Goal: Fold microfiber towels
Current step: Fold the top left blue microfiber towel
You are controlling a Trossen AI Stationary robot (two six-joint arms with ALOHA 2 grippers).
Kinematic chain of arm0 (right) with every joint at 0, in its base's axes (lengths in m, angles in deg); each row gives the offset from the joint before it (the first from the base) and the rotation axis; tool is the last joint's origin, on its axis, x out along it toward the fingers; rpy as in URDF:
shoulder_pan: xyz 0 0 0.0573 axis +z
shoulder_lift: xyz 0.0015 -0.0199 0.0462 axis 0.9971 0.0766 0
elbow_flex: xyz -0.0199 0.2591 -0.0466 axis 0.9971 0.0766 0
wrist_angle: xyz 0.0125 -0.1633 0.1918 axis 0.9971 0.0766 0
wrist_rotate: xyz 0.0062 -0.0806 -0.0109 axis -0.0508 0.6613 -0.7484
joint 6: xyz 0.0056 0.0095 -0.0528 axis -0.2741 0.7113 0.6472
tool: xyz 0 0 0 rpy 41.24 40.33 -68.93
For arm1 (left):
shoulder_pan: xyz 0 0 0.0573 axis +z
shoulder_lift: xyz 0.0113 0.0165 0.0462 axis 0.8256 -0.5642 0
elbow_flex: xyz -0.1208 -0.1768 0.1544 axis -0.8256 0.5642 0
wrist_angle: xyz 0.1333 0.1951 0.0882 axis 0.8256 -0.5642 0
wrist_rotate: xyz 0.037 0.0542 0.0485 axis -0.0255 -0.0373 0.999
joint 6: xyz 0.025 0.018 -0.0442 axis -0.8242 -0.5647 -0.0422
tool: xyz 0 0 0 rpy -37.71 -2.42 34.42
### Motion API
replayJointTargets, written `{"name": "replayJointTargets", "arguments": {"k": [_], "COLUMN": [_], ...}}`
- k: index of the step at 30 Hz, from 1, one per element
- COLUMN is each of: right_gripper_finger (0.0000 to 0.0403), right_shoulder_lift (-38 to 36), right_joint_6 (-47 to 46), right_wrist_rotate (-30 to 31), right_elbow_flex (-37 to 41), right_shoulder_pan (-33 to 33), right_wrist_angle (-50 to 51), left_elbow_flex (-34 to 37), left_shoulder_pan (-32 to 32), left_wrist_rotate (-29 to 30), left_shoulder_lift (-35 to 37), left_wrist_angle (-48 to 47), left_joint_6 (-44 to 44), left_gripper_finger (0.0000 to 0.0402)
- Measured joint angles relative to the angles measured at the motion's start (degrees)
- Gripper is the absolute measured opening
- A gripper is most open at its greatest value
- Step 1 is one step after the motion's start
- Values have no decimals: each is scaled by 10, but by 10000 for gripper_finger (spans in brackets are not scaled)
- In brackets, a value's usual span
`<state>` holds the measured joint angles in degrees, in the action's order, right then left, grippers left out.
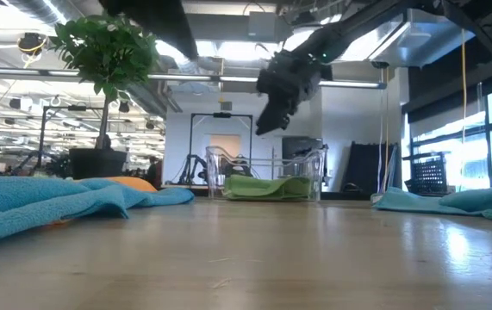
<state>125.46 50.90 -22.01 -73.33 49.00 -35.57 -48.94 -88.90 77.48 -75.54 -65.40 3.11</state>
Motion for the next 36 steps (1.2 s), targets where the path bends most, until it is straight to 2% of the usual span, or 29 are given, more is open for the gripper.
{"name": "replayJointTargets", "arguments": {"k": [3, 6, 10, 13, 17, 19, 23, 26, 28, 30, 33, 36], "right_gripper_finger": [210, 209, 199, 188, 175, 172, 170, 170, 170, 170, 170, 170], "right_shoulder_lift": [-2, -13, -54, -111, -216, -272, -371, -427, -456, -471, -479, -473], "right_joint_6": [-58, -86, -115, -136, -177, -207, -281, -326, -340, -346, -334, -313], "right_wrist_rotate": [-17, -10, 78, 139, 167, 184, 205, 231, 260, 289, 295, 298], "right_elbow_flex": [21, 48, 102, 171, 307, 392, 554, 664, 724, 767, 801, 816], "right_shoulder_pan": [24, 47, 74, 96, 141, 171, 244, 317, 363, 401, 443, 473], "right_wrist_angle": [-21, -13, 16, 13, -57, -123, -294, -430, -517, -581, -647, -661], "left_elbow_flex": [94, 167, 235, 266, 311, 335, 366, 369, 370, 370, 370, 370], "left_shoulder_pan": [16, 50, 105, 139, 155, 153, 150, 164, 178, 191, 212, 232], "left_wrist_rotate": [-63, -109, -132, -151, -199, -214, -189, -165, -175, -198, -215, -213], "left_shoulder_lift": [37, 77, 136, 183, 223, 229, 228, 228, 228, 228, 226, 225], "left_wrist_angle": [157, 249, 270, 279, 357, 380, 366, 310, 284, 272, 255, 214], "left_joint_6": [-82, -146, -170, -179, -171, -172, -103, 25, 105, 147, 176, 218], "left_gripper_finger": [36, 17, 2, 3, 2, 3, 3, 6, 12, 25, 51, 77]}}
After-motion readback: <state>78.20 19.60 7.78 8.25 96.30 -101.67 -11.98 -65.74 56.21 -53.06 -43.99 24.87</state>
